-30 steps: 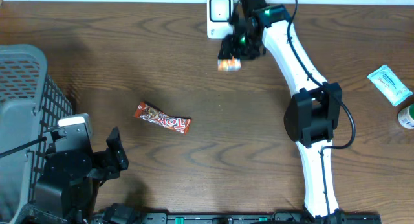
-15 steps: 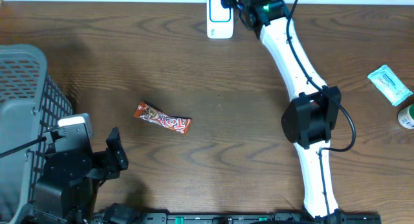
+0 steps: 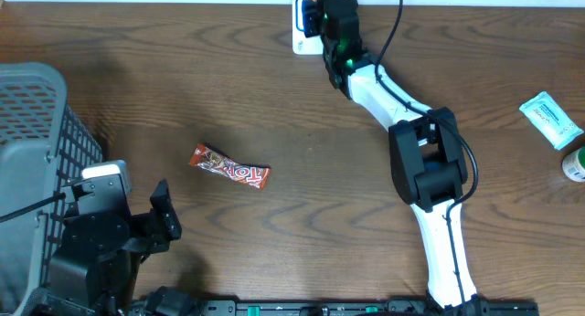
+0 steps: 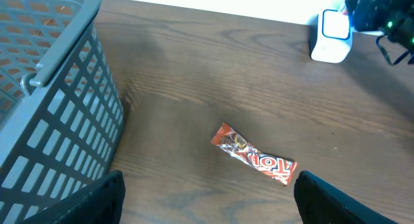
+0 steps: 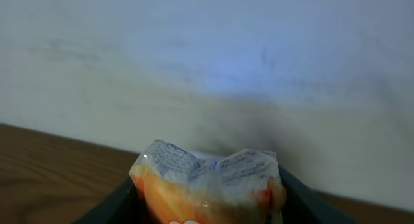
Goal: Scan the item barcode
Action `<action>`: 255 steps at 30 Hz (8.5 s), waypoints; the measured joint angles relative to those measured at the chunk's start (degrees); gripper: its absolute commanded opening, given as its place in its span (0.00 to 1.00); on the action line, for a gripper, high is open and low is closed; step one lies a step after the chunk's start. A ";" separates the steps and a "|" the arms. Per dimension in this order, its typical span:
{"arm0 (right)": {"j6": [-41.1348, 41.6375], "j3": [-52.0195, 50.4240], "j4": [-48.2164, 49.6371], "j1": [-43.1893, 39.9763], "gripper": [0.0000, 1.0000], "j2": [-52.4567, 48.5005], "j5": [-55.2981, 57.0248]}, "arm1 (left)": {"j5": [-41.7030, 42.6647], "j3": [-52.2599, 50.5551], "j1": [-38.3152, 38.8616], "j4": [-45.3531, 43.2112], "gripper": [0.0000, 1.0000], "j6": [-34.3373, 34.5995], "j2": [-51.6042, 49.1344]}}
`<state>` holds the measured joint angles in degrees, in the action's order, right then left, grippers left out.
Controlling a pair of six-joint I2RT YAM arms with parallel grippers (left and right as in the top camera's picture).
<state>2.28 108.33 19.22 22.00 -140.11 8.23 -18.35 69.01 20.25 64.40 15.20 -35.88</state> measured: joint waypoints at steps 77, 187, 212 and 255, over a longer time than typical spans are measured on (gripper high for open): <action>-4.61 -17.00 -35.36 -7.96 0.99 34.62 -24.61 | 0.00 -0.02 0.00 0.09 0.84 0.00 0.00; -4.74 -11.39 -75.03 14.25 0.02 25.05 30.82 | 0.00 -0.02 0.00 0.04 0.84 0.00 0.00; -3.08 -30.36 -69.66 42.80 0.01 13.40 49.53 | 0.00 -0.02 0.00 0.07 0.84 0.00 0.00; 4.28 -19.23 -73.85 31.85 0.76 16.74 11.82 | 0.00 -0.02 0.00 0.07 0.84 0.00 0.00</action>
<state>6.57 89.10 -54.63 53.84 -123.37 20.05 -18.35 68.99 20.25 64.47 15.20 -35.88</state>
